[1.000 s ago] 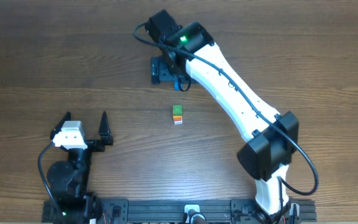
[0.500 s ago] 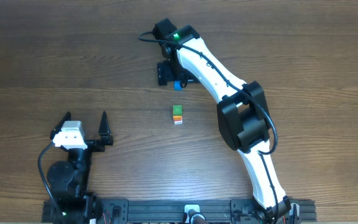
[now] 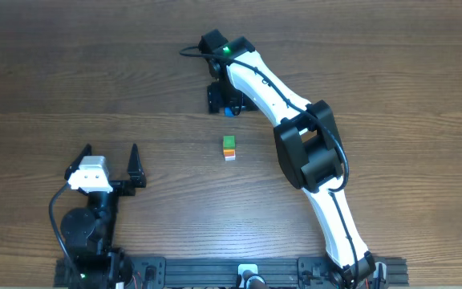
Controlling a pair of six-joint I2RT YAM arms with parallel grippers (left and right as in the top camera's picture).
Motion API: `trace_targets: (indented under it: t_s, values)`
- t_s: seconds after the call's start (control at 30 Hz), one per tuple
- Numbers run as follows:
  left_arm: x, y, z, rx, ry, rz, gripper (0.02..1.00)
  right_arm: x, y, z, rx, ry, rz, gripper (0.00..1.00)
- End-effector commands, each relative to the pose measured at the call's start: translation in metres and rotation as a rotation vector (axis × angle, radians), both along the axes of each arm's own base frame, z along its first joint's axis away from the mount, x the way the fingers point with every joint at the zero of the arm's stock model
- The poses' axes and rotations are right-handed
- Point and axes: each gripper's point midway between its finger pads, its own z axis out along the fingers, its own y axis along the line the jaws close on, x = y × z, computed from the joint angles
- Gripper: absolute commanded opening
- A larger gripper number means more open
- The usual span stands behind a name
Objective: Stack Cubes
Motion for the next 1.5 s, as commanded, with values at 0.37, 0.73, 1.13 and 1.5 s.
trace_targets:
  t_s: [0.37,0.73,1.13,1.5]
  values:
    - [0.000,0.003,-0.001,-0.013,-0.003,0.014,1.000,0.000,0.010,-0.005,0.021,-0.001,0.011,0.382]
    - [0.000,0.003,-0.001,-0.013,-0.003,0.014,1.000,-0.004,0.017,-0.005,0.039,0.010,0.015,0.086]
    - [0.000,0.003,-0.001,-0.013,-0.003,0.014,1.000,-0.001,0.016,0.029,0.047,-0.023,0.009,0.009]
    - [0.000,0.003,-0.001,-0.013,-0.003,0.015,1.000,-0.013,0.002,0.123,0.069,-0.144,0.004,0.012]
